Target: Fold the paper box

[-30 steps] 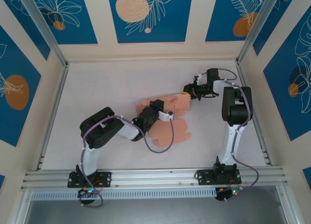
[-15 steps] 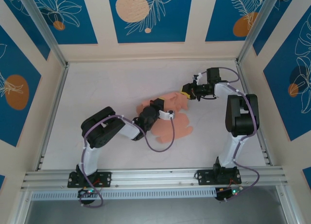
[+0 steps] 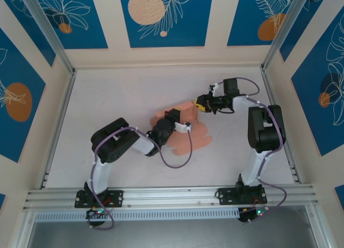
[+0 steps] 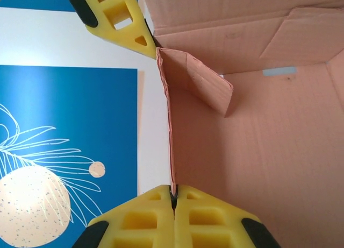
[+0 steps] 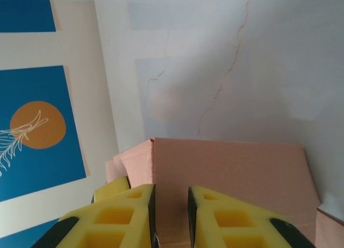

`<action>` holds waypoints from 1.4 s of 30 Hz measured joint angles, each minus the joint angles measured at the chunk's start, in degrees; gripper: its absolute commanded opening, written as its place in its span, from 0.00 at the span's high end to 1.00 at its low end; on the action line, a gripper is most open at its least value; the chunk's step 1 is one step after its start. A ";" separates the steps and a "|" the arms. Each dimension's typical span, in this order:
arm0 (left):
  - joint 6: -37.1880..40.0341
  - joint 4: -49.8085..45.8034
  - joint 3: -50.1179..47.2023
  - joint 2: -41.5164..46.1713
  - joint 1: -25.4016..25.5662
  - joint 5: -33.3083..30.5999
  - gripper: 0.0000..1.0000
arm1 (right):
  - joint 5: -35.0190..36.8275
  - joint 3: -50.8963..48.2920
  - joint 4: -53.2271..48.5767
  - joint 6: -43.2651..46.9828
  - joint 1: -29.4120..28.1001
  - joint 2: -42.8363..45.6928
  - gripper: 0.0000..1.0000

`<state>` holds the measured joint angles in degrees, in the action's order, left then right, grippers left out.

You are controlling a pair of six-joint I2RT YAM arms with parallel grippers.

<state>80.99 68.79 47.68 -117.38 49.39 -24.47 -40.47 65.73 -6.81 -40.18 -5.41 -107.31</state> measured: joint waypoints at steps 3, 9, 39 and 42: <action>-1.55 -0.61 -0.76 1.09 0.00 0.35 1.00 | 0.81 -2.82 3.48 0.13 -0.50 1.75 0.75; -1.79 -0.66 -0.87 1.16 -0.02 0.37 1.00 | -0.31 -8.57 12.33 -2.16 -0.52 2.58 0.47; -12.79 -13.53 -0.02 4.15 -2.62 3.04 1.00 | -6.47 -16.06 28.17 -9.18 0.17 4.74 0.66; -12.76 -13.22 -0.07 4.15 -2.62 3.02 1.00 | -6.58 -16.02 28.70 -9.33 0.11 4.42 0.66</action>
<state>68.23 55.57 47.62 -113.23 46.76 -21.45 -47.05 49.71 21.89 -49.52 -5.30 -102.89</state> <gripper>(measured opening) 0.051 0.337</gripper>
